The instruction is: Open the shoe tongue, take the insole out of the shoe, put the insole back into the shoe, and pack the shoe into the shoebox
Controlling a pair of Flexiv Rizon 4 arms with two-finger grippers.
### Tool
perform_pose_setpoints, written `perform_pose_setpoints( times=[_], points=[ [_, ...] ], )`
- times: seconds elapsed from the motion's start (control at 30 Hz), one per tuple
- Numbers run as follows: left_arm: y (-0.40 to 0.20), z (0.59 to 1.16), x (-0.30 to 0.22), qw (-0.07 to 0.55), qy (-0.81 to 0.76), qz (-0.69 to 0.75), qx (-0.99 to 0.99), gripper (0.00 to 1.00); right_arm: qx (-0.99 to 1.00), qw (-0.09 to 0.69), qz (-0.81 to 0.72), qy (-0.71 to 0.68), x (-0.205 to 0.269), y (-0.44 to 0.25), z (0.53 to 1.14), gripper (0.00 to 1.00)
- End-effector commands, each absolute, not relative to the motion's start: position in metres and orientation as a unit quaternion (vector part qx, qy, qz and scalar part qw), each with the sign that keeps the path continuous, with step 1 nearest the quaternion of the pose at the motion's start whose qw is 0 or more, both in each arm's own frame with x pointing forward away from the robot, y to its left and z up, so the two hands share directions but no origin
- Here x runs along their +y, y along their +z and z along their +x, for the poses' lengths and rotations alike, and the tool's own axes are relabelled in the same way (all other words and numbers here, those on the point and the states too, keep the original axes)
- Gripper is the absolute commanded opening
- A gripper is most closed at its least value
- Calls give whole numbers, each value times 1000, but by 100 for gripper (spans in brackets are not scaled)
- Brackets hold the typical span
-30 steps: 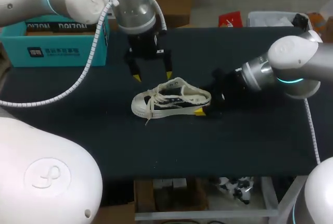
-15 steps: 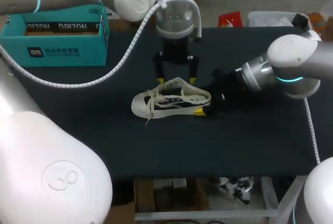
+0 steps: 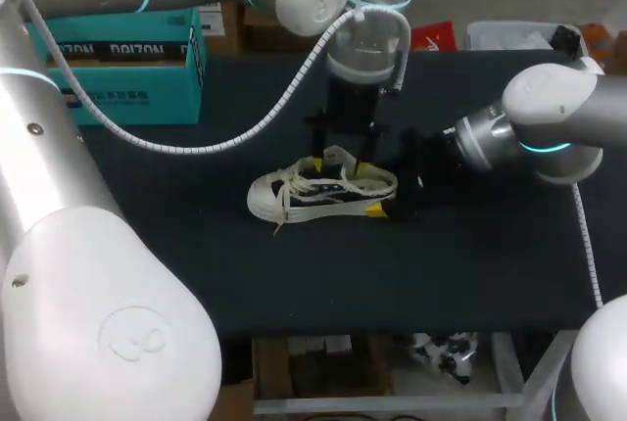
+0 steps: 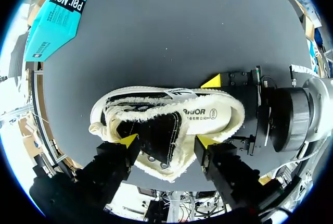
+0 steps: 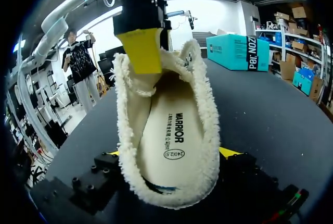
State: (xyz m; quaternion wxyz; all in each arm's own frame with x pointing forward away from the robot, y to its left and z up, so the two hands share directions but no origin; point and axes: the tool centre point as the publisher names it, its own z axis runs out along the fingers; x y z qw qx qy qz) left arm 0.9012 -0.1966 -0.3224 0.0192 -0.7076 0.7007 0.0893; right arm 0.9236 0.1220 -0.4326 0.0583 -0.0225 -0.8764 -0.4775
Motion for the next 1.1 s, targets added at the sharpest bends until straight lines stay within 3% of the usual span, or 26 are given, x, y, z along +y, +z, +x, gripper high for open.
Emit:
perform_pose_setpoints(
  times=[0.03, 0.13, 0.3, 0.33, 0.37, 0.57, 1.1],
  points=[
    [-323, 902, -198, 49, 121, -706, 696, 49, -876, 60, -22, -479, 122, -441, 922, 0],
    [-323, 902, -195, 52, 123, -709, 692, 45, -876, 60, -22, -479, 122, -441, 922, 0],
    [-323, 904, -191, 51, 123, -713, 688, 25, -876, 60, -22, -479, 122, -441, 922, 0],
    [-323, 905, -191, 51, 123, -714, 687, 17, -876, 60, -22, -479, 122, -441, 922, 0],
    [-323, 905, -190, 50, 124, -715, 686, 1, -876, 60, -22, -479, 122, -441, 922, 0],
    [-317, 901, -180, 36, 98, -719, 687, 0, -876, 60, -22, -479, 122, -441, 922, 0],
    [-291, 896, -107, -86, -57, -705, 701, 0, -876, 60, -22, -479, 122, -441, 922, 0]
  ],
)
